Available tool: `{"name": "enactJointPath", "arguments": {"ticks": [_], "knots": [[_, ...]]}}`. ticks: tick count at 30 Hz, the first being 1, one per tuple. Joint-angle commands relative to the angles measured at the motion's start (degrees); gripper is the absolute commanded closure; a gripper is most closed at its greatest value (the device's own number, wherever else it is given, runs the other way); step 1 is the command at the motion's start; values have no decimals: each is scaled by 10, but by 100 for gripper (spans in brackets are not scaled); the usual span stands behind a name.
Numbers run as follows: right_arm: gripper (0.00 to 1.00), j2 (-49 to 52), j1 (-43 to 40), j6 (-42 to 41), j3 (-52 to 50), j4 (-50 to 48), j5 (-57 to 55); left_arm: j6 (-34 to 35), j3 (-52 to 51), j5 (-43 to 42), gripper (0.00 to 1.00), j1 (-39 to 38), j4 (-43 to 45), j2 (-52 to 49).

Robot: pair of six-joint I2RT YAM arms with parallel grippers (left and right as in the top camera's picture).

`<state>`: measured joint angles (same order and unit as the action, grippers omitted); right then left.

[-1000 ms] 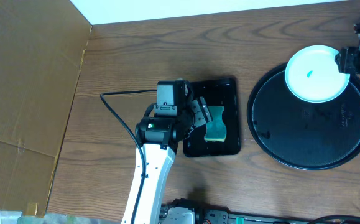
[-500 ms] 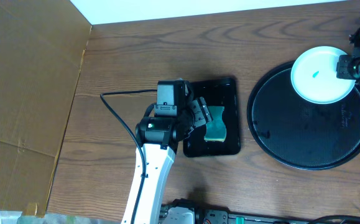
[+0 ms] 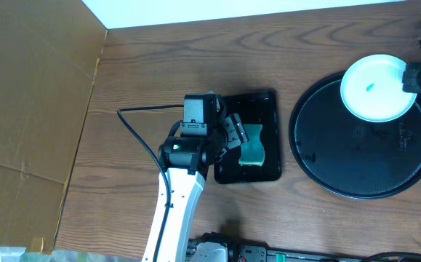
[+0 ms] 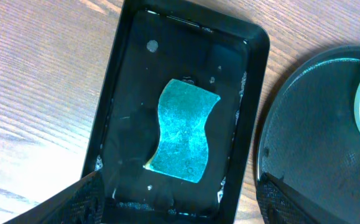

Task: Clean dirty plates on tray and stack at the side
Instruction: 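Move the right gripper back and grasp the mint-green plate rim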

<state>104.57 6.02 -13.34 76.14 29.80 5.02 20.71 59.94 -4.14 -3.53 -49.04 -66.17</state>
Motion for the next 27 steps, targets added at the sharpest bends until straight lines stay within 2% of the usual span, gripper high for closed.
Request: {"name": "enactJointPath", "arguments": {"ticks": [1, 11, 17, 20, 27], "knots": [[67, 7, -5, -18, 2, 19, -52, -8, 13, 7, 21, 2, 0, -1], [71, 68, -5, -77, 2, 27, -60, -8, 13, 7, 21, 2, 0, -1], [86, 101, 0, -90, 2, 25, -61, -8, 13, 7, 21, 2, 0, -1], [99, 106, -1, -89, 2, 24, -60, -8, 13, 7, 21, 2, 0, -1], [99, 56, -1, -82, 2, 47, -22, -8, 13, 7, 21, 2, 0, -1]]}}
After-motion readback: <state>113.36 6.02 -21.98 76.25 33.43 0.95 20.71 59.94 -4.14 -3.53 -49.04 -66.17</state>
